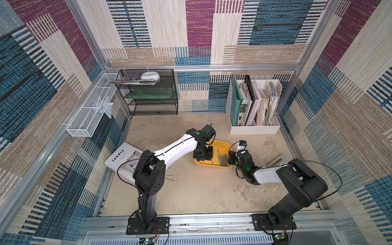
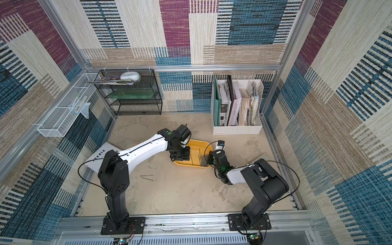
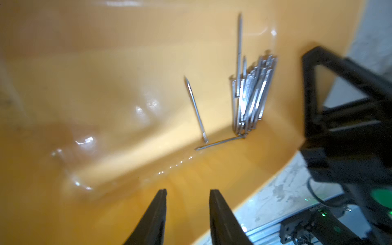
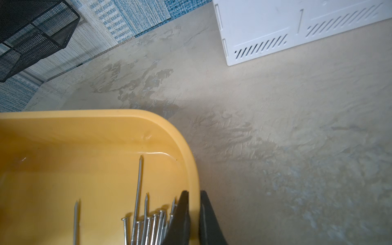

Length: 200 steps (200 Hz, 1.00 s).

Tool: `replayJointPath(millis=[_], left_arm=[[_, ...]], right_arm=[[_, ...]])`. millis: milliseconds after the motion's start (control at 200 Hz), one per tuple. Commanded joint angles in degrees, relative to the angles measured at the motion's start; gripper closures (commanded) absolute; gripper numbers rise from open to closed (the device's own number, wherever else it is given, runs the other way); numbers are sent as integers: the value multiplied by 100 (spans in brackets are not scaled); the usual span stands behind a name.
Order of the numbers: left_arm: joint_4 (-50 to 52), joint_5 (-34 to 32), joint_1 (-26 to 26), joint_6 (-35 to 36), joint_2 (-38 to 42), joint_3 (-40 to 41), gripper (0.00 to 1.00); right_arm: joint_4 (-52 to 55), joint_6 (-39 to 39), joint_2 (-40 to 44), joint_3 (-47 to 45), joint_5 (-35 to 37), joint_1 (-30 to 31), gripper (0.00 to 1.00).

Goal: Put the nails on the desktop into the storage box
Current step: Place the nail in the storage box, then pick up the nail from the center of the board.

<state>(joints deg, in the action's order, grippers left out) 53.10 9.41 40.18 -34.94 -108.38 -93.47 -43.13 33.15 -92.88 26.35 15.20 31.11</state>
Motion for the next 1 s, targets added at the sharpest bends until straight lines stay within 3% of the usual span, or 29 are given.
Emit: replayJointPath(millis=[0, 140, 250, 441, 721, 996], left_arm=[[226, -261, -35, 18, 436, -71, 57], [319, -328, -301, 66, 1422, 649, 55], [275, -462, -790, -57, 2325, 1897, 52], [-146, -17, -1699, -307, 3501, 3780, 48], [-575, 276, -1941, -448, 3467, 4867, 46], [-1037, 251, -2342, -702, 3147, 5161, 47]], right_arm=[[341, -81, -27, 27, 53, 2, 100], [367, -85, -45, 53, 46, 3, 100], [381, -81, -74, 80, 35, 4, 100], [418, -115, -124, 133, 5, 5, 100], [403, -133, -107, 125, -10, 3, 100], [402, -152, -116, 125, -26, 8, 100]])
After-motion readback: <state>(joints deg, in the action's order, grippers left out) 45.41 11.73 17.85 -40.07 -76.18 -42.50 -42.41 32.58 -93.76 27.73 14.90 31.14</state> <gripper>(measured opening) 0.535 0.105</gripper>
